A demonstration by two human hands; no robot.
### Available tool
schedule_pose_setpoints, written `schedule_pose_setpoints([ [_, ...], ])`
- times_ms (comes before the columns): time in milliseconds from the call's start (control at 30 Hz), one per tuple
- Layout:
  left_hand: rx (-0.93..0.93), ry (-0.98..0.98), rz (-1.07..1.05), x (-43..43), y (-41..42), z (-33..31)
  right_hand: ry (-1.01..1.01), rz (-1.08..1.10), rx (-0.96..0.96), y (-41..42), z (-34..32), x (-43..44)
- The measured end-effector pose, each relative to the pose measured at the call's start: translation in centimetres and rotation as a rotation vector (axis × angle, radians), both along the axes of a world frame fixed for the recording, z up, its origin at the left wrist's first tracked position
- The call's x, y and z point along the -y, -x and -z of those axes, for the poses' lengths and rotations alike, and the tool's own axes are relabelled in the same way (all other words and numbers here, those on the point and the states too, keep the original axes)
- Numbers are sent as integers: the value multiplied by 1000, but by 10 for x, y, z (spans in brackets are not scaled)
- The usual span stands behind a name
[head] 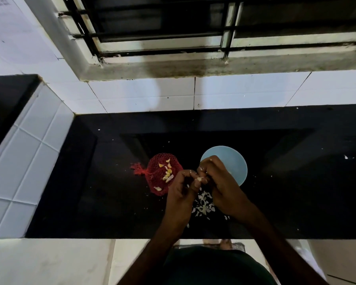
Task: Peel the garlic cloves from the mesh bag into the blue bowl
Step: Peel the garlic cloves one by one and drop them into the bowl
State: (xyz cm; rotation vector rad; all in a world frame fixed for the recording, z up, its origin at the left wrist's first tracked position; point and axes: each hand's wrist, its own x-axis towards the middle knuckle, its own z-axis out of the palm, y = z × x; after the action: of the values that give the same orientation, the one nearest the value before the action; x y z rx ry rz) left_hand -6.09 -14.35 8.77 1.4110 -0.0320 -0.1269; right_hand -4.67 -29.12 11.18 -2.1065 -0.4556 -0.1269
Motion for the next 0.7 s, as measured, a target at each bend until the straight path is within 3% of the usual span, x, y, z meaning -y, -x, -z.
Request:
schedule_pose_setpoints([
  [200,12,68,-68,-1,-3,-3,-169,255,19,11,15,-18],
  [333,9,4,-98,-6,-6,0,-240,328,30,14,13,-7],
  [567,58,-201,-89,-15,-6,11,-355,305,-173,20,25,-2],
  [700,94,-307,-62,-16,-6,17,-323,243,-249,21,26,-6],
])
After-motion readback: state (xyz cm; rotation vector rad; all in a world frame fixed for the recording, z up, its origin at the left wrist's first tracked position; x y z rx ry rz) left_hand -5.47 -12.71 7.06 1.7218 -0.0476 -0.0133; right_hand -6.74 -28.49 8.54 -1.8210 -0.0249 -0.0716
